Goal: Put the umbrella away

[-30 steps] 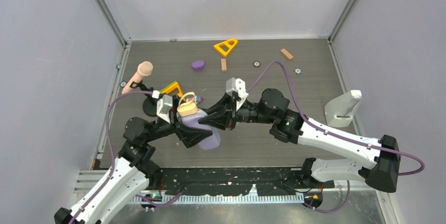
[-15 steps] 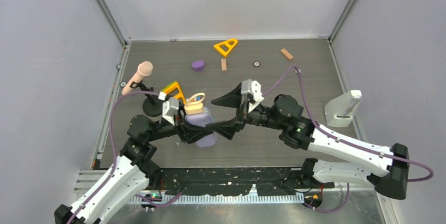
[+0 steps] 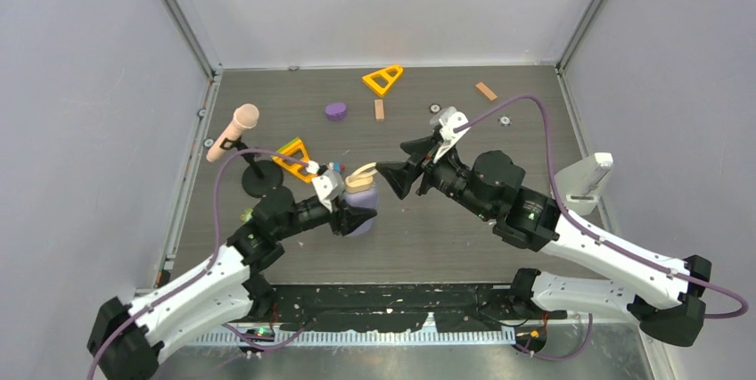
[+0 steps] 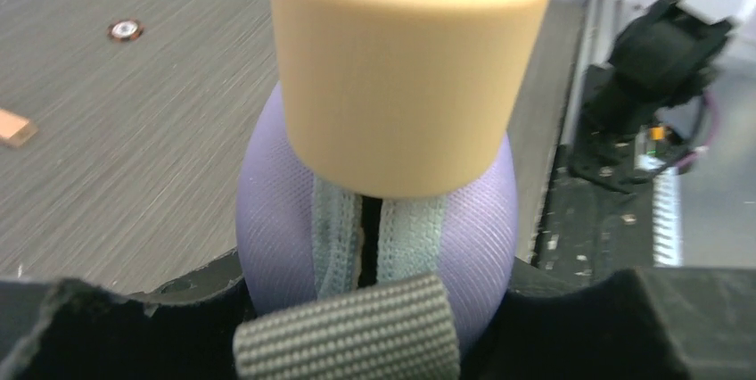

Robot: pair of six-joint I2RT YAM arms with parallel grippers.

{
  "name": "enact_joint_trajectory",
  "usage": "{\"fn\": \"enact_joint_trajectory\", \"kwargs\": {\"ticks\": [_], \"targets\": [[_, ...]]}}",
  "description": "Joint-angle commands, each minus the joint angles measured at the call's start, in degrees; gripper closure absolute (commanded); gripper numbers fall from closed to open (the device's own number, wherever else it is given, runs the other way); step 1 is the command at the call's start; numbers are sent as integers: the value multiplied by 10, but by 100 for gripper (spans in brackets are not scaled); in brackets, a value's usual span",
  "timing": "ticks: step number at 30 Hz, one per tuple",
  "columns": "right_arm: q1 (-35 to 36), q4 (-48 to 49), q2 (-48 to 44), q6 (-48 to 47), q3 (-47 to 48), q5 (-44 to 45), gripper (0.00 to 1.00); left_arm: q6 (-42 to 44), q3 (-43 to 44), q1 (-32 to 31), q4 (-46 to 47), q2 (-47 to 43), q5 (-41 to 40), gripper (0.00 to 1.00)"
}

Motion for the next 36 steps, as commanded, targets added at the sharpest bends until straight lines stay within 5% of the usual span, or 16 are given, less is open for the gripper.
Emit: {"fn": "enact_joint_trajectory", "kwargs": {"ticks": [1, 7, 19, 36], "targets": [[0, -62, 5, 14, 14, 109, 27, 66, -6, -30, 187, 70, -92, 91], [0, -52, -10, 10, -40, 152, 27, 66, -43, -72, 395, 205, -151, 92], [10, -16, 37, 18, -87, 194, 36, 78, -134, -106, 604, 361, -219, 82], [14, -139, 82, 87, 21, -12, 49, 40, -184, -110, 705, 449, -214, 66]]}}
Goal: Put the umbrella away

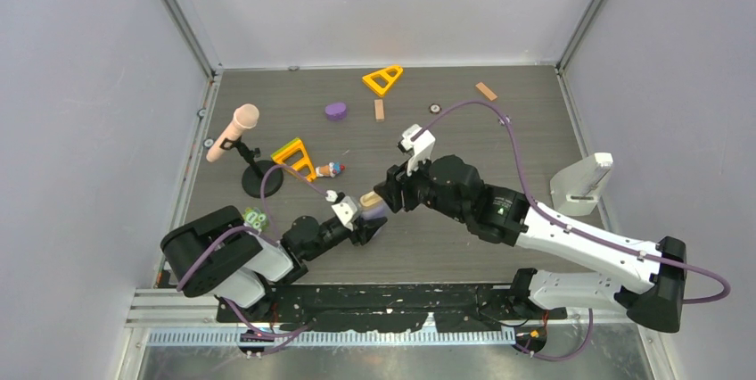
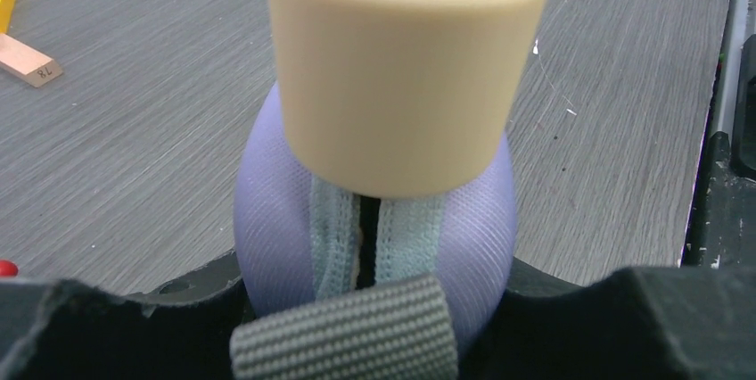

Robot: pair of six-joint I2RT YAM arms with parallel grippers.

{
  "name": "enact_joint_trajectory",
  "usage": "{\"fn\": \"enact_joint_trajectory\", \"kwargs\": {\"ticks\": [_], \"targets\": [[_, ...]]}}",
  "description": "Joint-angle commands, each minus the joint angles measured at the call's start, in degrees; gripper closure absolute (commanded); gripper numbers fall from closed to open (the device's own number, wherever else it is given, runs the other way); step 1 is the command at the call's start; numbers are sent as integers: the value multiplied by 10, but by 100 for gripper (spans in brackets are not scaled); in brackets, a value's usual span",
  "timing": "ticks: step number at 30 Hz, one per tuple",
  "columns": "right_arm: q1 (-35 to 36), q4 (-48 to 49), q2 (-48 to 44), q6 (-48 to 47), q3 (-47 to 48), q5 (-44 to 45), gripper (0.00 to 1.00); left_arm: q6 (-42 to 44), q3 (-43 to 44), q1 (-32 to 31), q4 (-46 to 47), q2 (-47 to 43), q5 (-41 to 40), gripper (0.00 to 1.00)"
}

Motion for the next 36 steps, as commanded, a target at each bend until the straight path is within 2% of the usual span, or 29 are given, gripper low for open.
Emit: {"fn": "enact_joint_trajectory", "kwargs": {"ticks": [1, 8, 15, 19, 22, 26, 31, 36], "targets": [[2, -43, 7, 35, 55, -47, 48, -4, -5, -7, 56, 1, -7, 66], [2, -78, 65, 24, 97, -64, 49, -1, -7, -9, 56, 1, -11, 56], [6, -104, 88, 36, 92, -75, 60, -1, -7, -10, 55, 4, -18, 53], [13, -103, 100, 44, 69, -66, 64, 1, -8, -11, 56, 2, -20, 48], [14, -105, 121, 43, 57, -61, 64, 7, -9, -13, 55, -1, -25, 45], [14, -127, 140, 35, 60, -50, 65, 9, -8, -15, 55, -2, -25, 35], [17, -153, 156, 23, 56, -42, 65, 6, -4, -18, 55, -1, -21, 27], [37, -186, 181, 12, 55, -30, 65, 0, -2, -19, 56, -1, -26, 24]]}}
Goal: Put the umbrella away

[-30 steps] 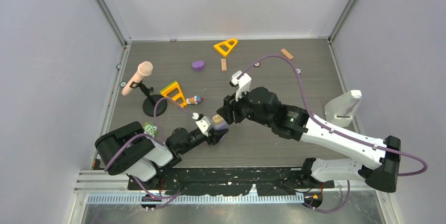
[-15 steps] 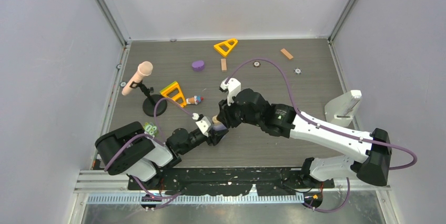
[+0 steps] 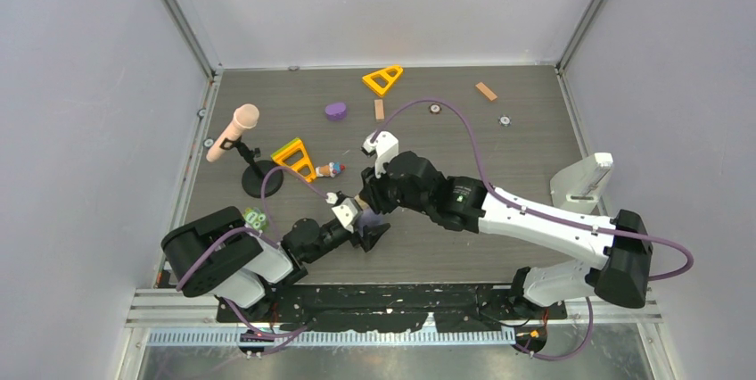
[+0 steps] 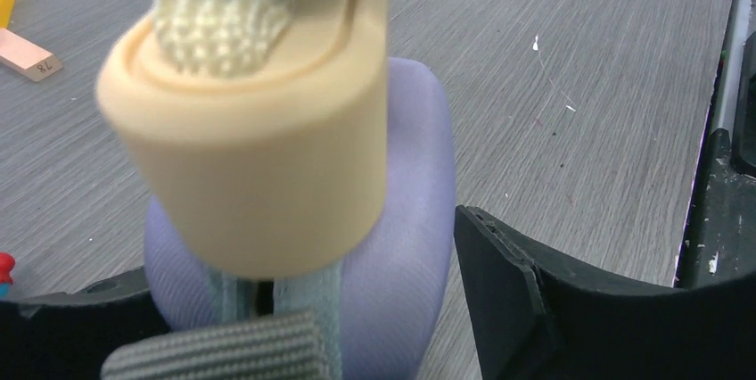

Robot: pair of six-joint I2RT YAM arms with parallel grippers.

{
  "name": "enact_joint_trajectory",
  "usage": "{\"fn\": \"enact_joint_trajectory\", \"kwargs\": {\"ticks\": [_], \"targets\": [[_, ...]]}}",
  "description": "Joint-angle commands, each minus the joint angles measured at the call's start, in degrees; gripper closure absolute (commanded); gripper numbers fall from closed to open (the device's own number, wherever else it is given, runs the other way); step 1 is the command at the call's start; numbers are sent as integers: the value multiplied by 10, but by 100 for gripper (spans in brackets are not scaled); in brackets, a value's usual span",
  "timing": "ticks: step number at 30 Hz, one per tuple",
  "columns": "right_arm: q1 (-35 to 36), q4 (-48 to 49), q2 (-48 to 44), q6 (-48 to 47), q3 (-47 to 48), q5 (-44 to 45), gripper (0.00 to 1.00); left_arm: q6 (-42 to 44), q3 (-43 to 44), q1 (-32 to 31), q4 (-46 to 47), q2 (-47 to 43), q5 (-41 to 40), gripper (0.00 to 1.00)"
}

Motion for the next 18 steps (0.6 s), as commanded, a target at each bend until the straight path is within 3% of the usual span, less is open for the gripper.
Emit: {"fn": "enact_joint_trajectory", "kwargs": {"ticks": [1, 11, 18], "targets": [[25, -132, 49, -9, -24, 0, 65, -2, 4, -4, 48, -1, -11, 24], [63, -141, 62, 28, -82, 3, 66, -13, 4, -4, 49, -4, -19, 28], [64, -125, 68, 43, -104, 14, 66, -24, 11, -4, 49, 5, -19, 61]]}}
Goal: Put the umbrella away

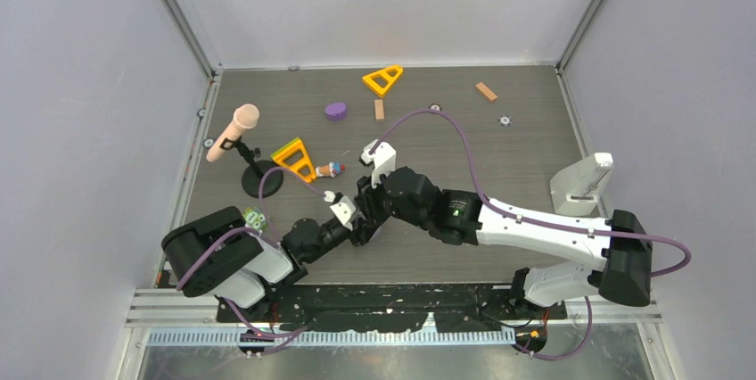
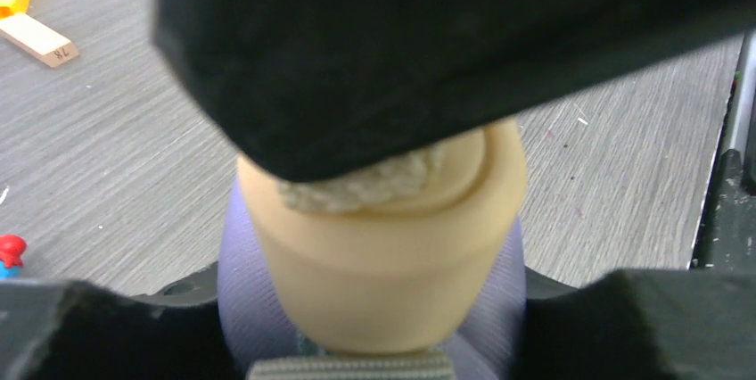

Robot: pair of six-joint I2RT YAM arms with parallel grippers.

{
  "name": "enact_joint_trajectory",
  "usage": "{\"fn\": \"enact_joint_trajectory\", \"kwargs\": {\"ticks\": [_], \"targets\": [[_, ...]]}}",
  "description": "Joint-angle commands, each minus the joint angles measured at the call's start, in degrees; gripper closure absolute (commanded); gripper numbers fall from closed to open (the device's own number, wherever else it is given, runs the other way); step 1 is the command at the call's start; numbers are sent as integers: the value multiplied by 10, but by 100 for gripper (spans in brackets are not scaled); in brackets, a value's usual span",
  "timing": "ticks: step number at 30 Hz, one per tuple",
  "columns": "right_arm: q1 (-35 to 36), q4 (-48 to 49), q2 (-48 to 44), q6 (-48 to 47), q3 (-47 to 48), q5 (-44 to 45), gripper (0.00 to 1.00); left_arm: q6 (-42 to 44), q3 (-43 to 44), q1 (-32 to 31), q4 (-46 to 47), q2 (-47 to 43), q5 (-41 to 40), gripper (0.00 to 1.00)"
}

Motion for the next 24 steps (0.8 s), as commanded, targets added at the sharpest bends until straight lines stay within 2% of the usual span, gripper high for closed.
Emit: {"fn": "enact_joint_trajectory", "kwargs": {"ticks": [1, 4, 7, 8, 9, 10, 14, 18, 21, 24], "targets": [[13, -196, 56, 24, -54, -33, 65, -7, 10, -4, 47, 5, 1, 67], [5, -196, 49, 12, -19, -25, 62, -7, 6, -4, 47, -1, 1, 82], [-19, -195, 35, -3, 16, -27, 53, -9, -1, -5, 46, -18, 1, 95], [-25, -194, 21, -7, 33, -29, 47, -14, -4, -5, 41, -29, 1, 100], [-39, -192, 13, -14, 41, -34, 43, -21, -6, -4, 29, -45, 1, 100], [-54, -188, -5, -15, 58, -38, 35, -28, -7, -4, 7, -63, 1, 100], [-97, -152, -64, -29, 107, -76, 16, -48, 20, -5, -171, -188, 48, 100], [-136, -136, -112, -43, 127, -98, 12, -58, 50, -3, -377, -306, 93, 100], [-166, -133, -161, -53, 90, -115, 11, -67, 92, 0, -538, -382, 136, 100], [-183, -117, -217, -84, 35, -103, 11, -97, 138, 6, -655, -437, 185, 100]]}}
